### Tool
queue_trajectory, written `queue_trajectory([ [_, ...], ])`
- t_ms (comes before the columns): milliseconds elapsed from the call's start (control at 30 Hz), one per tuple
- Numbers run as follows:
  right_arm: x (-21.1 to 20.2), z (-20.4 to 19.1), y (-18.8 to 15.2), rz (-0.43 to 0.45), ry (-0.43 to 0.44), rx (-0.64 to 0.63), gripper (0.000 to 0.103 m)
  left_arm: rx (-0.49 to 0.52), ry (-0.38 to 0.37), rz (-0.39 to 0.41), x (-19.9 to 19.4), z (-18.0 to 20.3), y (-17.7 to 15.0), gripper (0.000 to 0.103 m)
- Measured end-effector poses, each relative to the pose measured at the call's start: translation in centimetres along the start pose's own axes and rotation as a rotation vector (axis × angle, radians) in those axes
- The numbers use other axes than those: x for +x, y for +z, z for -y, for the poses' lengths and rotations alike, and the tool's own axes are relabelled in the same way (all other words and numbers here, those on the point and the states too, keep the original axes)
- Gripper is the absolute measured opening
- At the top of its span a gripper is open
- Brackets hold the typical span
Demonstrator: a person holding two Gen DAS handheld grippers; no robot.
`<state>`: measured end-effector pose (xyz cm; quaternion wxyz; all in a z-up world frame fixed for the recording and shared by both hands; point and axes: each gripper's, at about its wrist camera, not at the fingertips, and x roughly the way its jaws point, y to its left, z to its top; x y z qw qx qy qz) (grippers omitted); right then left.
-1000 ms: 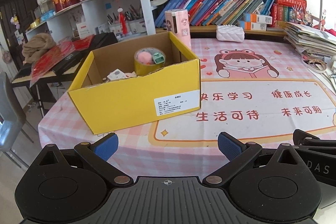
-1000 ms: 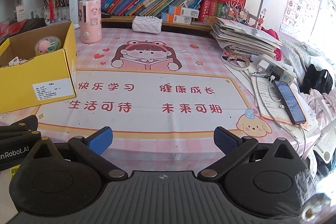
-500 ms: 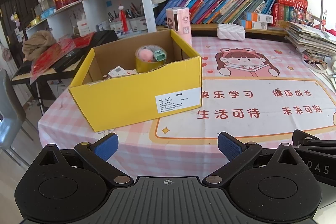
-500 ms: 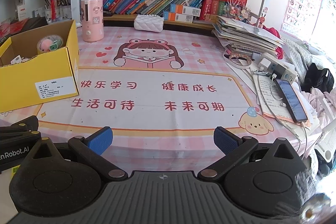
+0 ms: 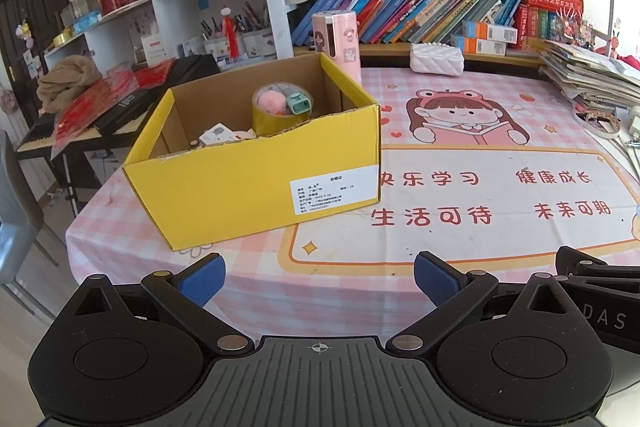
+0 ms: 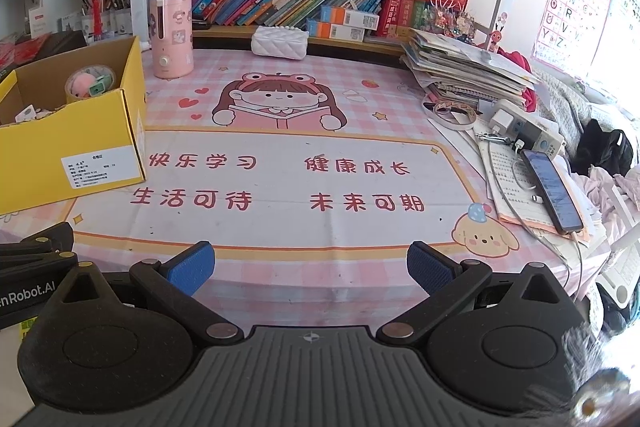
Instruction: Organize objects
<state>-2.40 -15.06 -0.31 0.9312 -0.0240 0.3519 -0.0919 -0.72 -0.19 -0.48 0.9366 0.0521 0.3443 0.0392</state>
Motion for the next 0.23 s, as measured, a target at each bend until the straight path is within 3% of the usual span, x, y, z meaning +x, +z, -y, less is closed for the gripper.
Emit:
queue_trajectory([
  [233, 0.15, 0.0, 0.03, -0.004, -0.001, 0.001, 0.103, 0.0, -0.003, -0.005, 0.16, -0.01, 0.12, 0.101],
])
